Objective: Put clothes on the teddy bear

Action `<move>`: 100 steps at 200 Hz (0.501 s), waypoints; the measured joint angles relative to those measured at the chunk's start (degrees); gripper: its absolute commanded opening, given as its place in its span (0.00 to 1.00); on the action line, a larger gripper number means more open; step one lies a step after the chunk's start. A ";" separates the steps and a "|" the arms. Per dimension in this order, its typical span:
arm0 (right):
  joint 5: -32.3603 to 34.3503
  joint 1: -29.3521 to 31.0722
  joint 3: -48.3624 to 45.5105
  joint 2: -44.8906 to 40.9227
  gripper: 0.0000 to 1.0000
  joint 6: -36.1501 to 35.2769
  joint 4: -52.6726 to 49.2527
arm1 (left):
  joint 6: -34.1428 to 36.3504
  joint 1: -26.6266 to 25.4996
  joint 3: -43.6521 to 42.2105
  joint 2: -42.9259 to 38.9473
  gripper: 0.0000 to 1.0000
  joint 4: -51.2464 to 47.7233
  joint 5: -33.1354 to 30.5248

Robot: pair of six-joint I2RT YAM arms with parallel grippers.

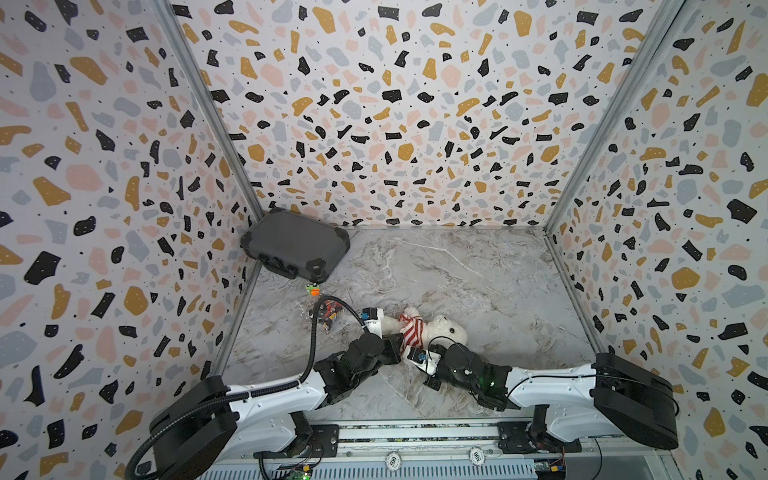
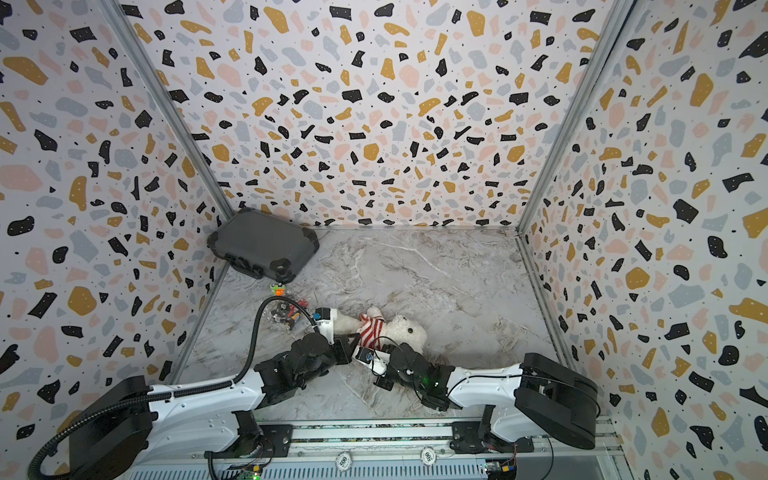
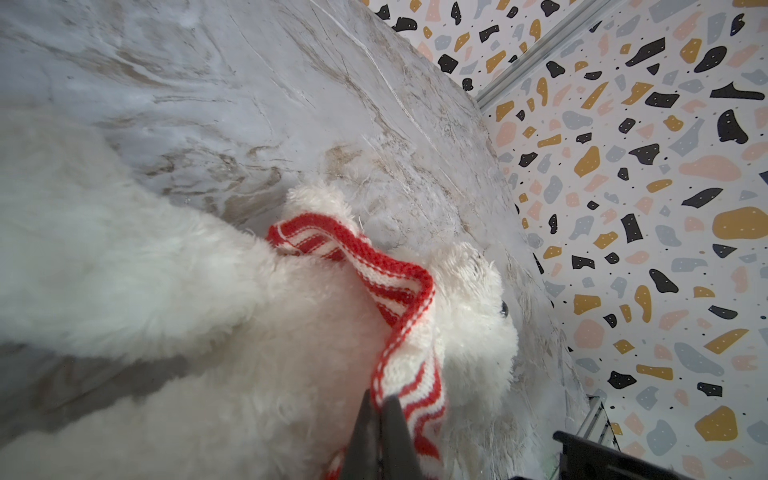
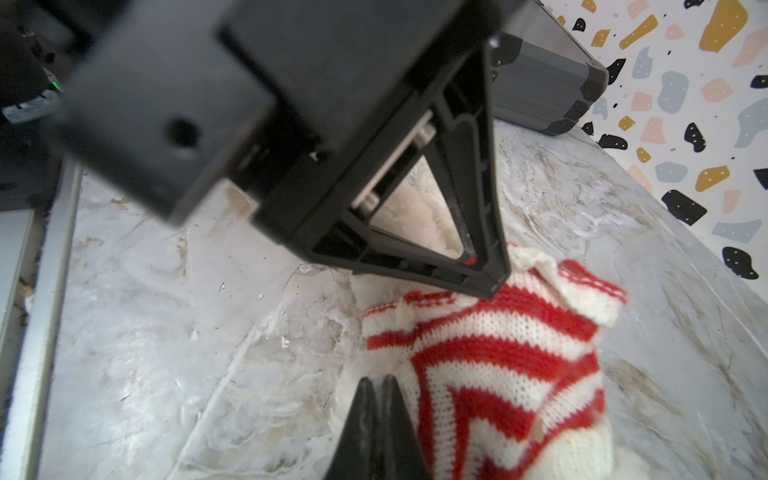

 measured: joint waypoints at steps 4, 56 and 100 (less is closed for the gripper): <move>0.20 0.00 0.00 -0.15 0.00 0.00 0.00 | 0.02 0.02 0.00 -0.15 0.00 -0.09 -0.02; 2.25 -0.63 -1.27 -5.05 0.00 1.07 -1.25 | 0.00 0.02 -2.10 -4.39 0.00 -2.40 -0.79; 0.76 -4.96 -3.80 -9.07 0.00 5.79 -2.36 | -0.50 -1.46 -5.51 -7.80 0.00 -3.54 -1.03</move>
